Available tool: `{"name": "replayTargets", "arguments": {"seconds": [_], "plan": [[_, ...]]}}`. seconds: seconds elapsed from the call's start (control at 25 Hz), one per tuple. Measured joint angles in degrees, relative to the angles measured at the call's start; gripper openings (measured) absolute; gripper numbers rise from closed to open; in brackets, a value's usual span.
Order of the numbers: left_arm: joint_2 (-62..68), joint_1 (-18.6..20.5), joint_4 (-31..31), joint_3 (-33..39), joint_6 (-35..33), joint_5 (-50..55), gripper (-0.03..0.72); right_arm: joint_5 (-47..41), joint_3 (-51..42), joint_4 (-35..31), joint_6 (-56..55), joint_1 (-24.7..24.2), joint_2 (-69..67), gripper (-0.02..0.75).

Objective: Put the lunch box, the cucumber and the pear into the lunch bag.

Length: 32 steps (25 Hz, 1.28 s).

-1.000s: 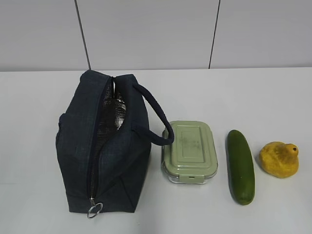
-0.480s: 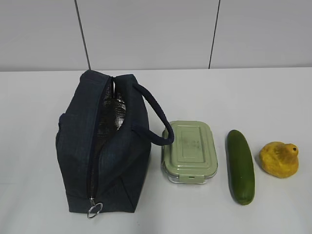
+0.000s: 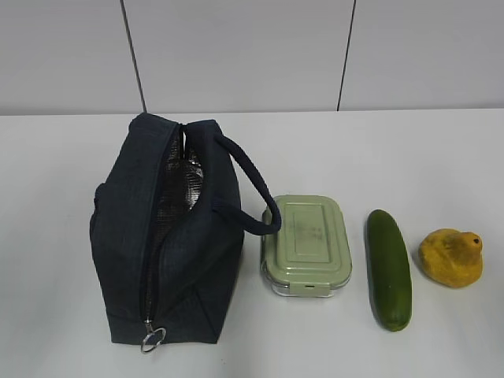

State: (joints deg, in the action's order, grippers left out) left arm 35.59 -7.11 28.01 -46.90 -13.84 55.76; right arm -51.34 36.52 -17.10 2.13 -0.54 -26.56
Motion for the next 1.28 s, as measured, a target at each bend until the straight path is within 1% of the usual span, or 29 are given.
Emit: {"name": "replayTargets", "arguments": {"seconds": [0.16, 0.2, 0.24, 0.32, 0.4, 0.56, 0.68, 0.84, 0.92, 0.96, 1.08, 1.12, 1.2, 1.28], "plan": [[9.11, 0.0, 2.61, -0.59, -3.55, -4.72, 0.241, 6.98, 0.0, -6.11, 7.46, 0.0, -10.82, 0.429], [11.72, 0.0, 3.68, -0.76, -4.98, -5.16, 0.241, 8.54, 0.0, -7.44, 9.21, 0.0, -13.58, 0.429], [13.94, 0.0, 5.22, -0.88, -6.29, -5.54, 0.241, 10.62, 0.0, -10.43, 12.0, 0.0, -17.46, 0.429], [19.05, 0.0, 8.26, -1.58, -9.83, -6.05, 0.241, 13.45, 0.0, -14.34, 16.58, 0.0, -23.13, 0.429], [22.85, 0.0, 10.57, -2.53, -12.57, -6.41, 0.241, 15.24, 0.12, -16.54, 19.96, 0.0, -27.74, 0.429], [28.0, 0.0, 14.05, -5.39, -18.32, -7.05, 0.241, 15.71, 2.93, -17.73, 23.49, -0.17, -35.85, 0.429], [30.96, 0.0, 15.22, -8.36, -21.22, -6.85, 0.241, 13.06, 6.72, -17.5, 24.13, -0.92, -40.0, 0.428], [36.17, 0.12, 16.57, -12.19, -24.08, -3.94, 0.241, 6.38, 12.13, -16.69, 23.9, -3.7, -44.6, 0.428], [39.4, 0.36, 18.92, -13.77, -25.19, -3.35, 0.241, 4.44, 14.62, -14.17, 21.98, -4.87, -46.54, 0.428], [40.72, 0.36, 19.54, -14.56, -25.34, -3.06, 0.241, 3.74, 15.89, -11.85, 20.79, -5.13, -47.16, 0.428], [44.57, 0.41, 19.72, -17.37, -25.53, -1.93, 0.241, 1.96, 18.5, -4.65, 17.52, -5.19, -48.52, 0.428], [45.2, 0.41, 19.72, -17.78, -25.53, -1.88, 0.241, 1.95, 18.95, -3.25, 16.9, -5.19, -48.97, 0.426], [45.75, 0.41, 19.79, -18.03, -25.26, -2.2, 0.241, 1.37, 19.31, -2.2, 16.65, -5.24, -49.53, 0.411], [45.84, 0.41, 19.79, -18.23, -25.08, -2.73, 0.241, 0.59, 19.31, -1.67, 16.42, -5.24, -50.94, 0.374]]}}
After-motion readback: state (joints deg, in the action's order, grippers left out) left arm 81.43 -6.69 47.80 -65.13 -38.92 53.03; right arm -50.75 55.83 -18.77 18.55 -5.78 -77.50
